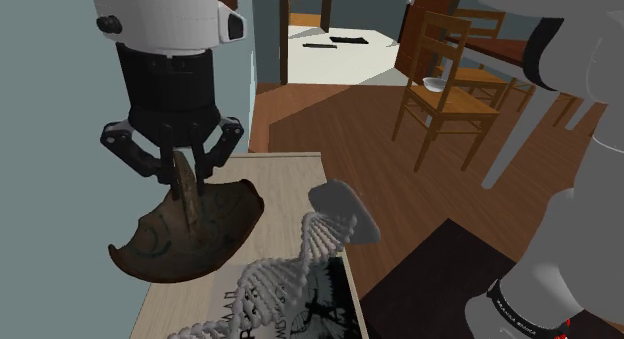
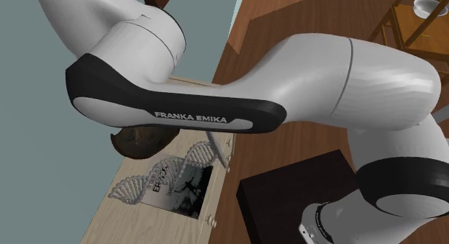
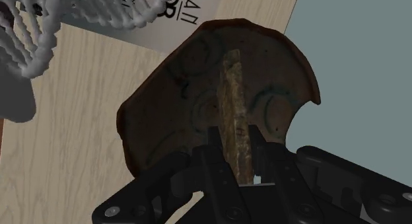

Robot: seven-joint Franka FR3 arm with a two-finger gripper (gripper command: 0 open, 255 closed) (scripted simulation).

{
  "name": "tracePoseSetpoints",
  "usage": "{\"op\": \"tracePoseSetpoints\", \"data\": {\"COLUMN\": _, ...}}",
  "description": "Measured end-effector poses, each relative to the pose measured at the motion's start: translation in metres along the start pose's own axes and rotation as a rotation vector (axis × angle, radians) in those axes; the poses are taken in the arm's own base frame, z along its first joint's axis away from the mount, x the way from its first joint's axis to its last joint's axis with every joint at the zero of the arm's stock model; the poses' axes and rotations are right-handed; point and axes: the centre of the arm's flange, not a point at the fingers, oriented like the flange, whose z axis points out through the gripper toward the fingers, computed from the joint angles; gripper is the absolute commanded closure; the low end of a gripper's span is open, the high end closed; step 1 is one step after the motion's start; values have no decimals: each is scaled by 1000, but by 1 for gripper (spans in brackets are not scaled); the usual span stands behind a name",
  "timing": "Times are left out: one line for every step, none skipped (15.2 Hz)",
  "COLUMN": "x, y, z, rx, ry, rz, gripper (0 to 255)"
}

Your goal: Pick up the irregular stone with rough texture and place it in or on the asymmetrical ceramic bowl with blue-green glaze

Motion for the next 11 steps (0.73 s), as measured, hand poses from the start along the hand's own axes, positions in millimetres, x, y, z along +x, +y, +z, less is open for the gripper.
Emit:
{"op": "tracePoseSetpoints", "data": {"x": 1, "y": 0, "z": 6, "rx": 0, "ry": 0, "rz": 0, "gripper": 255}}
{"op": "tracePoseSetpoints", "data": {"x": 1, "y": 1, "z": 11, "rx": 0, "ry": 0, "rz": 0, "gripper": 255}}
{"op": "tracePoseSetpoints", "data": {"x": 1, "y": 0, "z": 16, "rx": 0, "ry": 0, "rz": 0, "gripper": 255}}
{"op": "tracePoseSetpoints", "data": {"x": 1, "y": 1, "z": 22, "rx": 0, "ry": 0, "rz": 0, "gripper": 255}}
{"op": "tracePoseSetpoints", "data": {"x": 0, "y": 2, "z": 27, "rx": 0, "ry": 0, "rz": 0, "gripper": 255}}
{"op": "tracePoseSetpoints", "data": {"x": 0, "y": 3, "z": 30, "rx": 0, "ry": 0, "rz": 0, "gripper": 255}}
{"op": "tracePoseSetpoints", "data": {"x": 0, "y": 3, "z": 33, "rx": 0, "ry": 0, "rz": 0, "gripper": 255}}
{"op": "tracePoseSetpoints", "data": {"x": 0, "y": 3, "z": 33, "rx": 0, "ry": 0, "rz": 0, "gripper": 255}}
{"op": "tracePoseSetpoints", "data": {"x": 0, "y": 3, "z": 34, "rx": 0, "ry": 0, "rz": 0, "gripper": 255}}
{"op": "tracePoseSetpoints", "data": {"x": 0, "y": 3, "z": 34, "rx": 0, "ry": 0, "rz": 0, "gripper": 255}}
{"op": "tracePoseSetpoints", "data": {"x": 0, "y": 3, "z": 34, "rx": 0, "ry": 0, "rz": 0, "gripper": 255}}
